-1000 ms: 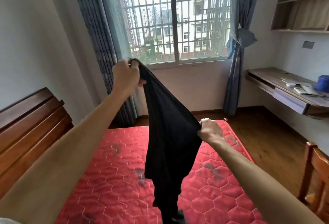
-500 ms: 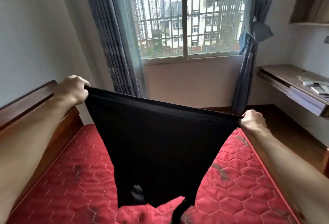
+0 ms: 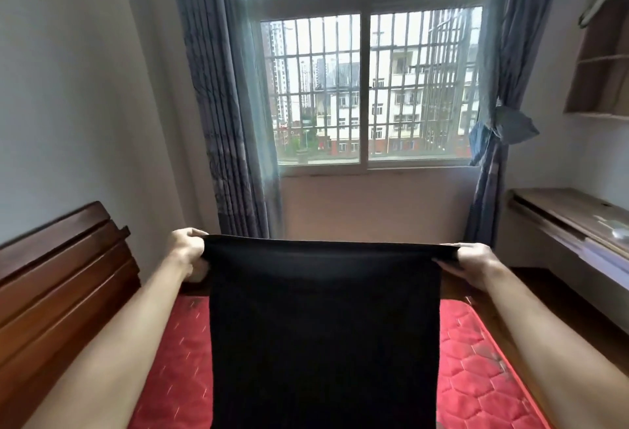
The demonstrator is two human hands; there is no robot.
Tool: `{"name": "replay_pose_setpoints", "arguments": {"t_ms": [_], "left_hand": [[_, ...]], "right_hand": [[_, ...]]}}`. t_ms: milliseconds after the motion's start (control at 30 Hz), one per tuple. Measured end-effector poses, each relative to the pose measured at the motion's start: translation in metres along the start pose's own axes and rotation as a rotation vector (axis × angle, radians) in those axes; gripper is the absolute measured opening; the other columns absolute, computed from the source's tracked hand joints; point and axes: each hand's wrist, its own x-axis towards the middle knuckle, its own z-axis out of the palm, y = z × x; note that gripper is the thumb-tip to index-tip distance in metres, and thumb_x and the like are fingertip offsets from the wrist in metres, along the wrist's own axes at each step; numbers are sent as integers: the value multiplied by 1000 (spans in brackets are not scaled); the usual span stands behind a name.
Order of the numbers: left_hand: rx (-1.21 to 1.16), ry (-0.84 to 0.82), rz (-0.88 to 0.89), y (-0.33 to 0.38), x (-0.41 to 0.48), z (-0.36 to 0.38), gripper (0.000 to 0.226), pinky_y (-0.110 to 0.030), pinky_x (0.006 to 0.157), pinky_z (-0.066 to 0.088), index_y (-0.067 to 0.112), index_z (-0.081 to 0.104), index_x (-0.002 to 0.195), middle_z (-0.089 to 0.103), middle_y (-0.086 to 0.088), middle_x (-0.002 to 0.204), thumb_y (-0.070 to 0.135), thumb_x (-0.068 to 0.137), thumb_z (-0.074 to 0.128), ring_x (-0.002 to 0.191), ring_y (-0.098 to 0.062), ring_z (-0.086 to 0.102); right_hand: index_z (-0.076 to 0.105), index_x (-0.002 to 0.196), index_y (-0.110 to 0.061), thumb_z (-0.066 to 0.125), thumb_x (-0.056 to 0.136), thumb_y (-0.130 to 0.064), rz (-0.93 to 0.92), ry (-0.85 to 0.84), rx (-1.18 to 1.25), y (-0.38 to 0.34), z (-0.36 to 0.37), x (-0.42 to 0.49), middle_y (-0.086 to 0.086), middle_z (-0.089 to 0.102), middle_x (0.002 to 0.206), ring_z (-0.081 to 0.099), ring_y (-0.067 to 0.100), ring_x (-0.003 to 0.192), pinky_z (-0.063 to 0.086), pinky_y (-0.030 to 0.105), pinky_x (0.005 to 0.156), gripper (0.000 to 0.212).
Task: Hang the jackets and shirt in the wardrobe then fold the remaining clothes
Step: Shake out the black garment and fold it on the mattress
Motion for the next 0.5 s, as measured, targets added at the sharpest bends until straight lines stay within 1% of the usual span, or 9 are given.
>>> {"name": "replay_pose_setpoints", "arguments": {"t_ms": [67,133,167,200,267,333,400,467,500], "left_hand": [[-127,20,14,29,19,10,36,-40,76,54,13,56,64,58,-7,60,-15,85,50,70,-25,59],[-264,25,58,64,31,16,37,-25,59,54,11,53,63,57,4,42,-16,86,43,48,-15,59],[-308,29,91,82,36,17,38,-21,49,49,11,52,63,54,9,35,-18,84,41,43,-13,56],[-346,31,128,100,39,16,37,-20,48,48,11,52,63,52,12,33,-20,79,40,44,-14,55],[-426,12,208,130,44,14,36,-27,64,49,11,52,63,53,13,34,-22,67,38,50,-16,55],[-432,30,308,151,47,10,41,-37,77,50,14,54,64,59,11,41,-23,74,39,63,-21,56],[-457,36,390,164,44,1,44,-44,84,52,15,57,65,64,-1,59,-23,79,40,79,-29,59],[-477,40,443,168,37,-13,50,-47,87,53,17,64,59,65,-9,71,-23,77,41,86,-32,62],[-478,51,453,166,31,-20,54,-46,88,55,19,68,54,66,-8,70,-23,77,44,86,-32,64]], "right_hand": [[64,87,3,53,88,20,-57,-44,110,-26,7,5,21,62,85,67,16,46,56,22,45,20],[63,85,-1,53,89,19,-129,-45,198,-54,13,10,18,63,83,67,13,46,57,20,49,23],[63,85,-3,53,90,18,-157,-53,234,-68,14,11,17,64,80,68,13,48,58,20,51,24],[62,86,-4,51,91,17,-177,-76,260,-82,15,12,17,67,77,69,14,52,58,20,54,25],[62,90,-5,44,93,17,-238,-91,294,-106,16,16,15,71,73,71,17,60,59,20,59,29],[65,95,-5,41,92,19,-316,-87,265,-126,15,18,14,74,84,72,13,64,60,21,68,34],[67,94,-9,39,92,21,-391,-86,268,-142,14,12,18,67,109,71,16,81,60,24,74,41],[67,95,-9,31,92,22,-457,-95,289,-150,10,-2,16,61,117,63,26,102,60,24,75,47],[66,96,-9,27,91,23,-485,-93,283,-151,6,-10,16,60,118,60,29,107,60,23,75,51]]}}
